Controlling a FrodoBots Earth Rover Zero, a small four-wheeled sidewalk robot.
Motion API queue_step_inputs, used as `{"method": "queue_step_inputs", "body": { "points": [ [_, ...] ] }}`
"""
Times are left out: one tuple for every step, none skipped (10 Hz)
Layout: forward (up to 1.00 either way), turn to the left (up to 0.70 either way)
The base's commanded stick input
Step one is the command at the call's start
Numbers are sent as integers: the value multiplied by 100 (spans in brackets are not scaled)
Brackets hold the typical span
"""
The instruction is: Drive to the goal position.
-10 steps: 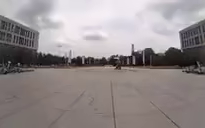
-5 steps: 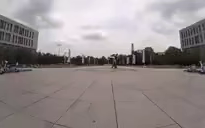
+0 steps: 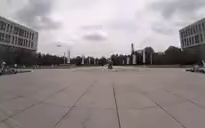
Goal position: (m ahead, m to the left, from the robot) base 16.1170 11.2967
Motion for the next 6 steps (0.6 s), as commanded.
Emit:
{"method": "queue_step_inputs", "body": {
  "points": [
    [60,0],
    [60,0],
    [60,0],
    [60,0],
    [60,0],
    [60,0]
  ]
}}
